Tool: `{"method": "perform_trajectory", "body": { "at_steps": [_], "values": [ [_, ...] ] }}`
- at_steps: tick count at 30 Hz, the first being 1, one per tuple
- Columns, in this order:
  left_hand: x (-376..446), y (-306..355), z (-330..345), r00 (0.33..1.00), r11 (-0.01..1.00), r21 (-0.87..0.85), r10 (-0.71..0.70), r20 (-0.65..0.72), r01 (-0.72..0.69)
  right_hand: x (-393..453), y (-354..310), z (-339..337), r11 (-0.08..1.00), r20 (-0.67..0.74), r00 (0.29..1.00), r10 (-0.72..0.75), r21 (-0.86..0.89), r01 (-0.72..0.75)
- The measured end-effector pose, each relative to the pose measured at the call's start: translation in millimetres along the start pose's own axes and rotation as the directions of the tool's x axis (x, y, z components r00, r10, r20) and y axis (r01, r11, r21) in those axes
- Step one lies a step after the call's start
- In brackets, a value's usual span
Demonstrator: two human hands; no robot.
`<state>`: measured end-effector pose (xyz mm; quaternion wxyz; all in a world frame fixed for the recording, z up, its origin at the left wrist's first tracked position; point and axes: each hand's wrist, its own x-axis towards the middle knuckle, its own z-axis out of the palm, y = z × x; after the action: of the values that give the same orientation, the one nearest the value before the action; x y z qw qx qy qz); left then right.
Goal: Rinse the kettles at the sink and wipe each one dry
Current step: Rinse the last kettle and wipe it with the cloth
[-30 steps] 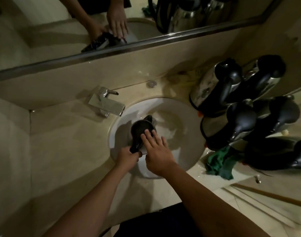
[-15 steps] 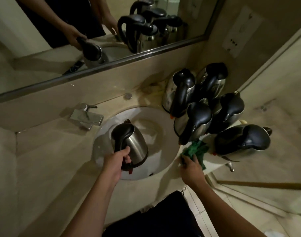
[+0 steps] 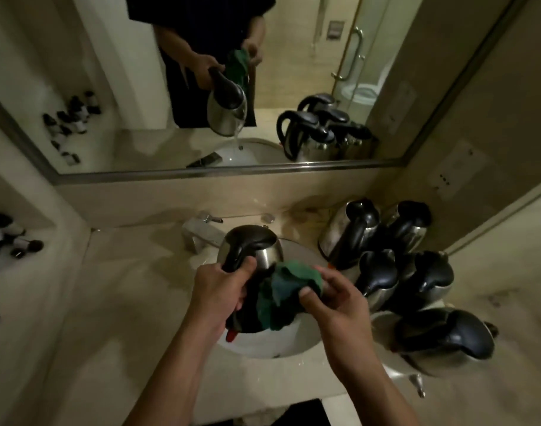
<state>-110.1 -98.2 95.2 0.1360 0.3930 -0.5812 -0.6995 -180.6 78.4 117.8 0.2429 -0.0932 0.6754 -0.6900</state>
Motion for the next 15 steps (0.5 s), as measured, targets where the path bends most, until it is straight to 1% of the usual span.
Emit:
{"method": "perform_trajectory", "body": {
  "at_steps": [2,4,5,6,7,8,9,10,11,12,13,14,15],
  "values": [
    [-8,10,-2,0.999,0.999,-0.003,0.036,0.002,-0.036,11,-12,22,0.967,0.071,0.979,-0.189,-0.158,0.198],
    [-13,19,-4,0.998,0.997,-0.061,0.052,0.029,-0.050,26,-10,43,0.867,0.053,0.929,-0.367,-0.342,0.362],
    [-17,24,-4,0.997,0.994,-0.100,0.058,0.044,-0.053,34,-7,52,0.796,0.043,0.886,-0.462,-0.420,0.436],
    [-21,28,-4,0.997,0.990,-0.132,0.063,0.053,-0.056,40,-4,60,0.720,0.041,0.839,-0.542,-0.492,0.490],
    [-24,31,-3,0.996,0.986,-0.157,0.074,0.052,-0.065,47,-3,66,0.669,0.022,0.808,-0.589,-0.547,0.503],
    [-26,33,-2,0.995,0.982,-0.173,0.086,0.043,-0.077,52,-4,69,0.664,-0.023,0.798,-0.602,-0.570,0.484],
    [-28,34,-2,0.995,0.980,-0.177,0.098,0.029,-0.091,58,-4,71,0.709,-0.099,0.814,-0.572,-0.558,0.431],
    [-30,35,-3,0.994,0.981,-0.165,0.108,0.016,-0.103,63,-7,72,0.796,-0.196,0.849,-0.490,-0.498,0.344],
    [-30,35,-4,0.993,0.983,-0.142,0.120,0.006,-0.117,68,-10,72,0.900,-0.289,0.894,-0.342,-0.373,0.224],
    [-31,35,-5,0.991,0.985,-0.113,0.133,0.000,-0.133,72,-14,72,0.978,-0.336,0.932,-0.138,-0.196,0.074],
    [-32,35,-6,0.989,0.985,-0.078,0.151,-0.005,-0.151,75,-18,71,0.995,-0.321,0.944,0.074,-0.035,-0.090],
    [-33,36,-6,0.986,0.985,-0.040,0.169,-0.007,-0.169,74,-22,71,0.974,-0.259,0.939,0.227,0.064,-0.218],
    [-34,37,-7,0.982,0.982,-0.007,0.190,-0.008,-0.190,71,-24,71,0.962,-0.189,0.944,0.271,0.074,-0.261]
  ]
}}
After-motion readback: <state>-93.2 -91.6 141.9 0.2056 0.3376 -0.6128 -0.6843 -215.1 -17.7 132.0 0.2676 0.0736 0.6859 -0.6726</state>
